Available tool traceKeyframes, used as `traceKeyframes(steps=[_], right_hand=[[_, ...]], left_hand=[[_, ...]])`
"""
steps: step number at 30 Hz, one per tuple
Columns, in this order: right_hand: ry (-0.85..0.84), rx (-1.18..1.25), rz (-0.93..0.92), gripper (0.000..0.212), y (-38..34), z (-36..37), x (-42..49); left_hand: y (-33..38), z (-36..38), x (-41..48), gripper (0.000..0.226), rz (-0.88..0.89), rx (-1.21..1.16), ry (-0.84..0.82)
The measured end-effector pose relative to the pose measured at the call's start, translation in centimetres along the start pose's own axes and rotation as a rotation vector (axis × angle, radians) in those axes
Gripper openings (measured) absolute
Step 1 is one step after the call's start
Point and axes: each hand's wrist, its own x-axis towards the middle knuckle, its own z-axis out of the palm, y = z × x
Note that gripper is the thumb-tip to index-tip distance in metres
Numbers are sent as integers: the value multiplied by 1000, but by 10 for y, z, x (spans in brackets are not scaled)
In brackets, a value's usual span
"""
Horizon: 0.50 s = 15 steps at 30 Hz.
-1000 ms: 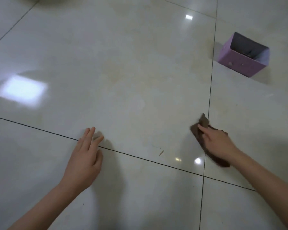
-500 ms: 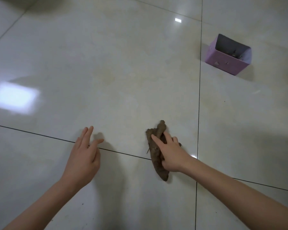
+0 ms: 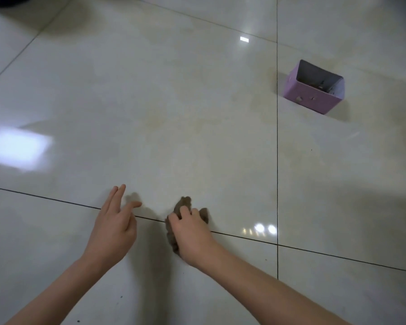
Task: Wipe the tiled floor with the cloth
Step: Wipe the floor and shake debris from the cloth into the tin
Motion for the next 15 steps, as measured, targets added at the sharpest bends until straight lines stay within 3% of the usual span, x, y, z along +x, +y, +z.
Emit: traceKeyframes(steps=[5,11,15], right_hand=[[-7,175,9,31,-7,-3,6],[75,899,220,26,12,-2,-5],[225,1285,144,30,55,-38,-29]], left_hand=[[9,-11,2,32,-14,-11,13],[34,-18,9,33,-37,-18,-13],[64,-22,18,32,52,38,-30]])
